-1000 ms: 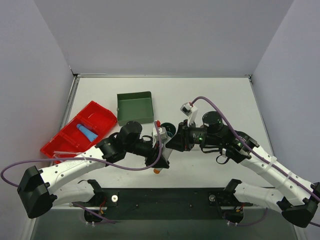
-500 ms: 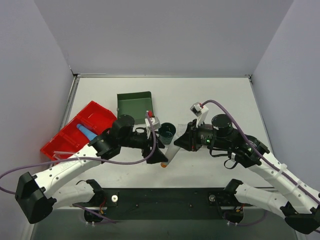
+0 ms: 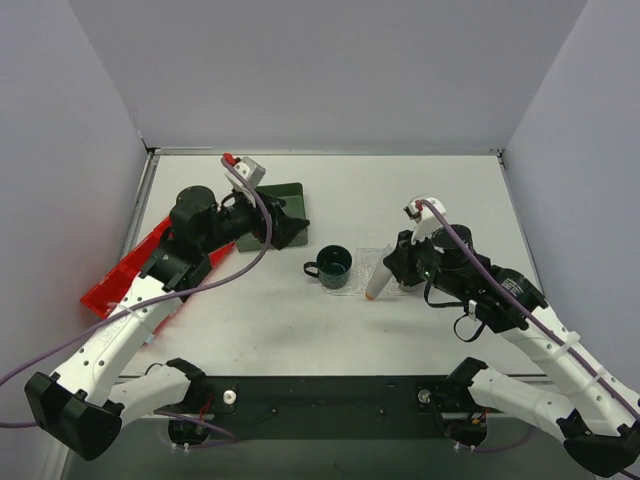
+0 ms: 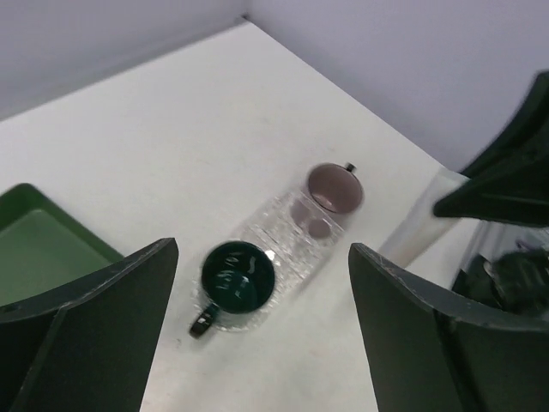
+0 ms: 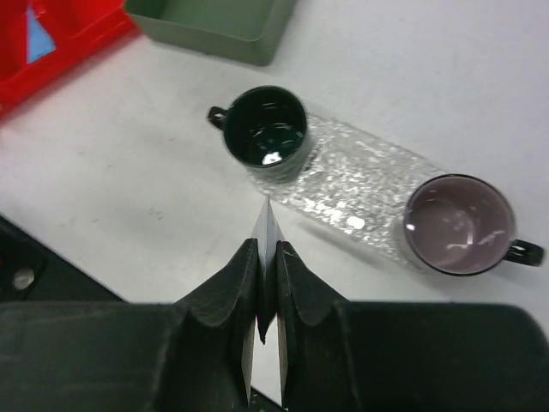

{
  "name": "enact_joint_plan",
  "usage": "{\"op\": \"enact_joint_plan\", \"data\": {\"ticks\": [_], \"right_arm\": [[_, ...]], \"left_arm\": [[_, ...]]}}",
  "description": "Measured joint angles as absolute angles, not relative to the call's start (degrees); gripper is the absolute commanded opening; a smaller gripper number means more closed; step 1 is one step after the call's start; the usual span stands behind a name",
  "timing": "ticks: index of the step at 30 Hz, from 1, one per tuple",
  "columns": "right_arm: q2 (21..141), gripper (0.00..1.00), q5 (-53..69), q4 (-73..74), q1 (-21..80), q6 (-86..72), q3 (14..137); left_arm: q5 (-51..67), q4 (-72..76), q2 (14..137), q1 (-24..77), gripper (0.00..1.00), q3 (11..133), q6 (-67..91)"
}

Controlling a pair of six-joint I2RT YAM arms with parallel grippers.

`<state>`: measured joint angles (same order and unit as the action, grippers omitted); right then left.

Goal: Prepare toiletry sets of a toothbrush and toothpaste on the tray

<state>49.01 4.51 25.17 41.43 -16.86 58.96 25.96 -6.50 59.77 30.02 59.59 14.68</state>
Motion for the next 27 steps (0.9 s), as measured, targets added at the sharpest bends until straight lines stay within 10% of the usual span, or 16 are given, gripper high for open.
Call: {"op": "enact_joint_plan", "data": {"ticks": [27], "right_arm": [[59.5,0.00,-11.4,8.8,33.7,-9.0,54.8]], "left_arm": [[6.7,-5.6,65.3,22.8,0.91,55.3,16.4]]}}
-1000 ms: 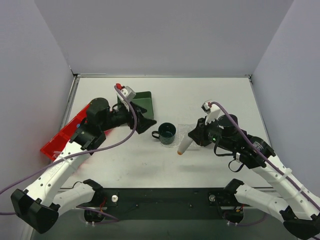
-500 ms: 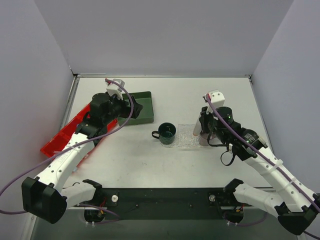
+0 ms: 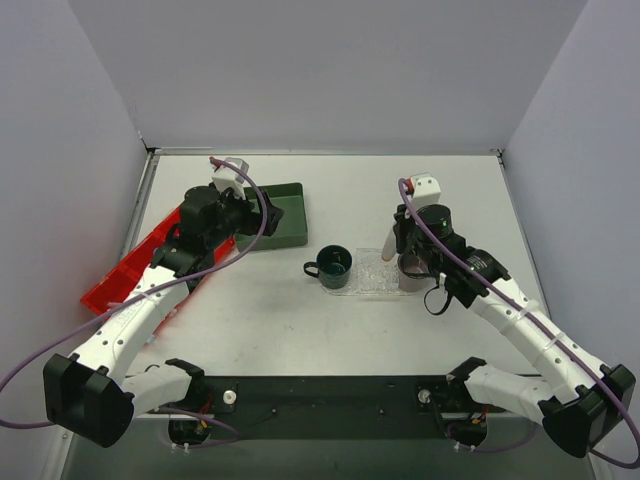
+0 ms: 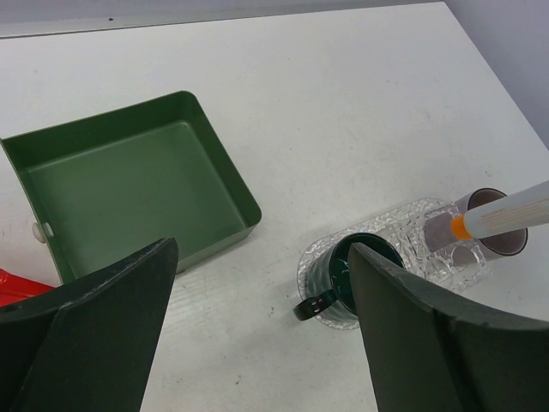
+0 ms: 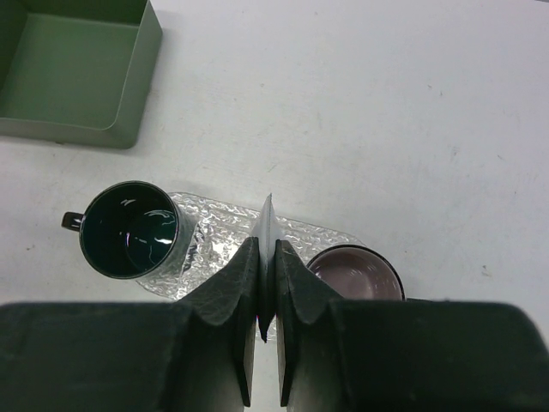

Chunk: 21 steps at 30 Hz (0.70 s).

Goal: Prepare toiletry sets of a toothbrush and toothpaste on the tray

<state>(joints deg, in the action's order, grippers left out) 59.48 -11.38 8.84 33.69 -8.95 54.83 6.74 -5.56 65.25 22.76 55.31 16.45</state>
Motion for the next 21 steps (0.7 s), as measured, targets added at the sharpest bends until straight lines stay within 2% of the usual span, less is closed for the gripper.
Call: {"op": "enact_joint_plan", "data": {"ticks": [21], "right_arm": [[62.9,0.00,-9.6,5.1,33.0,-9.4,52.9]], "left_arm": [[10.2,-5.3,65.3,22.8,0.91,55.3,15.9]]}}
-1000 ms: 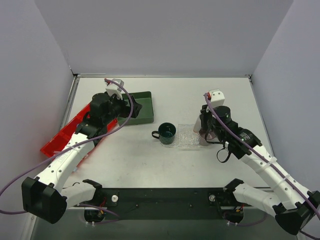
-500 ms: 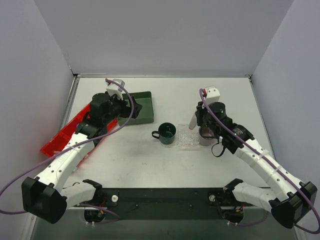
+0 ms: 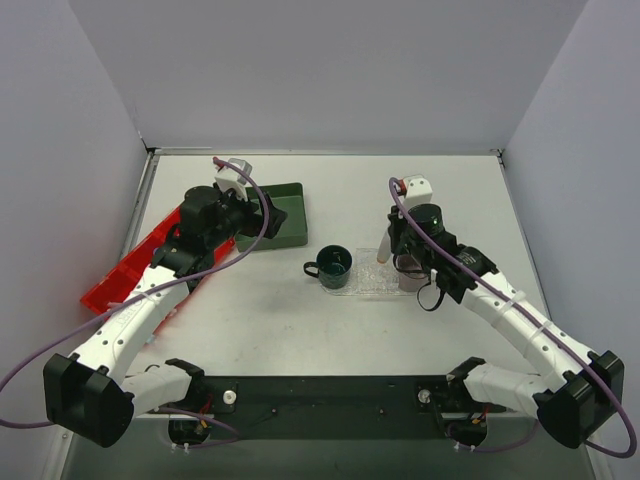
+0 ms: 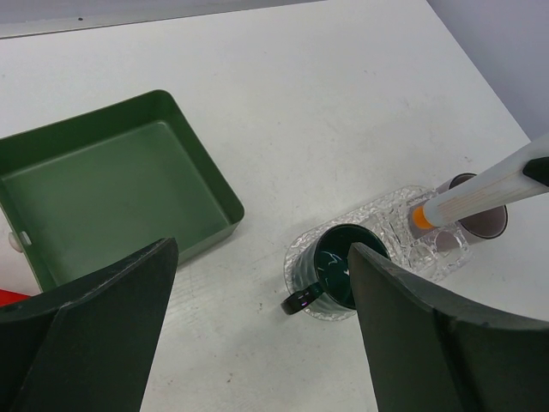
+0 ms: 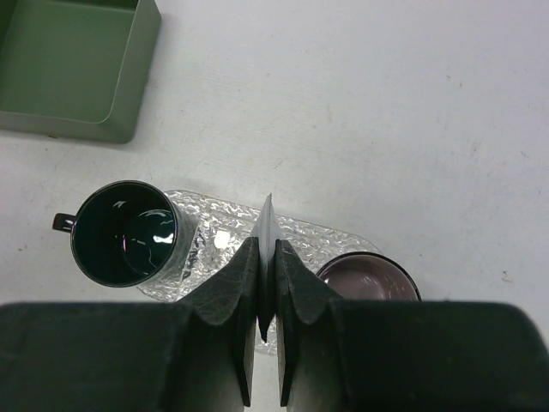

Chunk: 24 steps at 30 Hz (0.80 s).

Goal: Prepare toiletry sets of a toothbrush and toothpaste on the tray

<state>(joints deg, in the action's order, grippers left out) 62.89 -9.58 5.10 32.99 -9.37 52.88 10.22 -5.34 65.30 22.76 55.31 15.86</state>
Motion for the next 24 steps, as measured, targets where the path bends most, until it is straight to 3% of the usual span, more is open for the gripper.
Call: {"op": "enact_joint_plan", "data": {"ticks": [24], "right_arm": [[66.7,0.00,-9.6,3.6,33.0,-8.8,51.5]], "left_arm": [[12.1,-5.3,66.5,22.8,0.91,55.3,15.4]]}}
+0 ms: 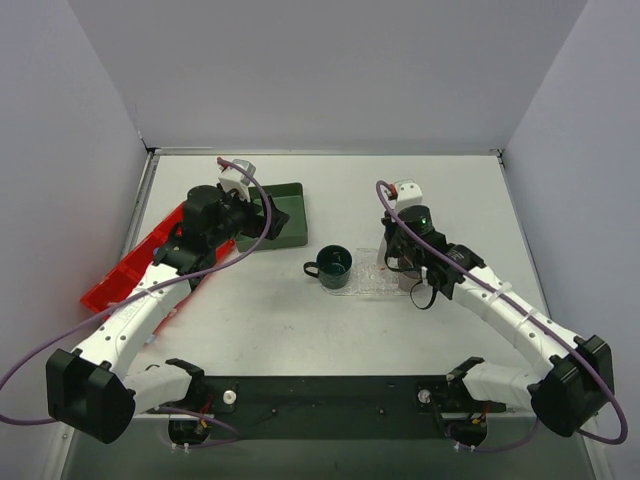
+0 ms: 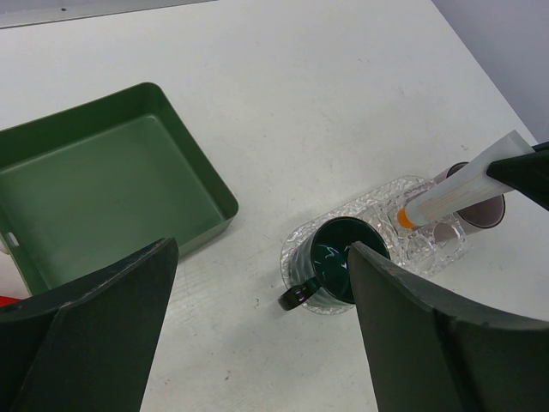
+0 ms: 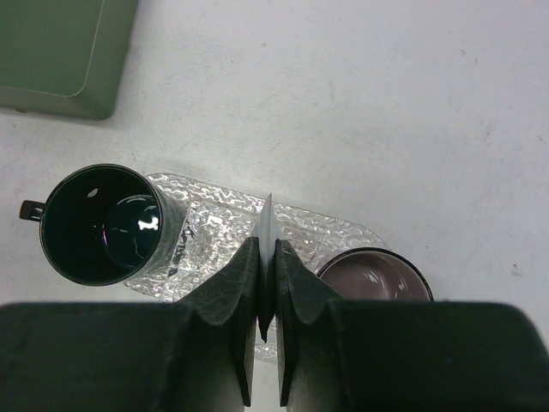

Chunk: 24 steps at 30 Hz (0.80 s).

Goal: Prepare toiletry sets of a toothbrush and toothpaste on the tray

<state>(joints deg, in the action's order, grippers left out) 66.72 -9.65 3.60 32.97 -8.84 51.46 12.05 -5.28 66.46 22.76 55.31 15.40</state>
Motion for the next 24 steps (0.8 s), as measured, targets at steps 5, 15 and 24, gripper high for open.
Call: {"op": "enact_joint_plan", "data": {"ticks": [5,15,24], "right_arm": [[67.1,0.00,-9.7,2.6,33.0,-8.8,50.5],[68.6,0.00,-9.6,-0.1,33.0,-8.7,48.7],[70.7,0.00,-9.6,-1.2,33.0,-8.7,48.2]], "left_arm": [[12.1,-5.3,66.5,22.8,0.91,55.3,15.3],[12.2,-5.3,66.5,22.8,0.91,55.3,14.9],[12.2,-5.3,66.6,22.8,0.91,55.3,14.7]]}}
